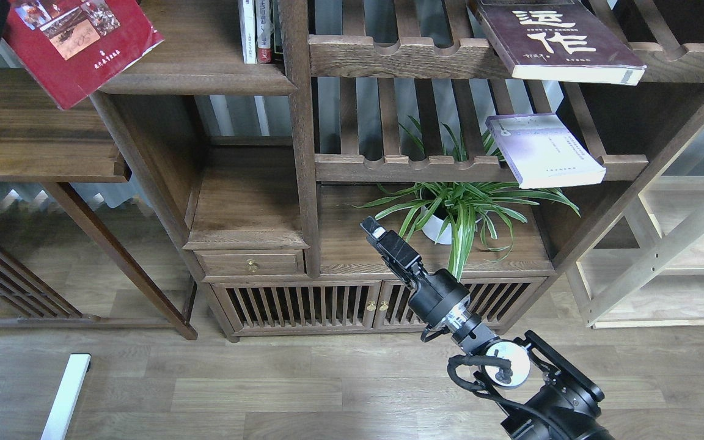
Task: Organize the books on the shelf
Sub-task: 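Lift the red book with the left gripper up to the upper shelf, then insert the red book upright into the upper shelf with the left gripper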
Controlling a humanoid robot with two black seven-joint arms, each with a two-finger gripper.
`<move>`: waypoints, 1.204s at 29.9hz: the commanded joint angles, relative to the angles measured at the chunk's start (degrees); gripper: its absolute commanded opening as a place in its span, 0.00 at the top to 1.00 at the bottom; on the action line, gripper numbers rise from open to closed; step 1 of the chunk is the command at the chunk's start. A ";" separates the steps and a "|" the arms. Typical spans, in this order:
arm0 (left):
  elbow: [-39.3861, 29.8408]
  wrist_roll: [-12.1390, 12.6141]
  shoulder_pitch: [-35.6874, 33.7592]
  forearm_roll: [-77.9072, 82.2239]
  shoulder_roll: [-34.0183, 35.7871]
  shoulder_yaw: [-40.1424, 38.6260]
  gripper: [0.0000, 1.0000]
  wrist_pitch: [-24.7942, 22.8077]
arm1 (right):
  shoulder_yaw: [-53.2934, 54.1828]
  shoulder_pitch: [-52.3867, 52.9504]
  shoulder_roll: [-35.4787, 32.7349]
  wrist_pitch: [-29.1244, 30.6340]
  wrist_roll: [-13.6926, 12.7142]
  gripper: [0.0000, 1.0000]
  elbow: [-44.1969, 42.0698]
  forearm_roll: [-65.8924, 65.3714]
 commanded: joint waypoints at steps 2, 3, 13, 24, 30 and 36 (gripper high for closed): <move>2.78 1.78 -5.79 1.77 -0.01 3.66 1.00 0.08 | 0.61 -0.27 0.00 0.00 0.23 0.32 -0.01 0.17; 3.49 2.13 -7.72 1.95 -0.01 5.24 1.00 0.34 | 0.78 -0.45 0.00 0.00 0.23 0.32 -0.01 0.17; 13.86 1.78 -22.50 2.65 -2.38 16.85 1.00 3.06 | 0.96 -0.10 0.00 0.00 0.24 0.32 -0.01 0.35; 27.65 -1.82 -33.57 3.01 -9.50 24.76 1.00 6.06 | 0.26 0.25 0.00 0.00 0.23 0.32 0.16 0.35; 37.49 -4.10 -39.29 3.01 -14.86 27.31 1.00 5.53 | 0.70 0.96 0.00 0.00 0.23 0.32 0.25 0.35; 41.37 -5.51 -40.52 2.92 -15.39 27.93 0.99 5.18 | 0.78 0.78 0.00 0.00 0.23 0.32 0.34 0.35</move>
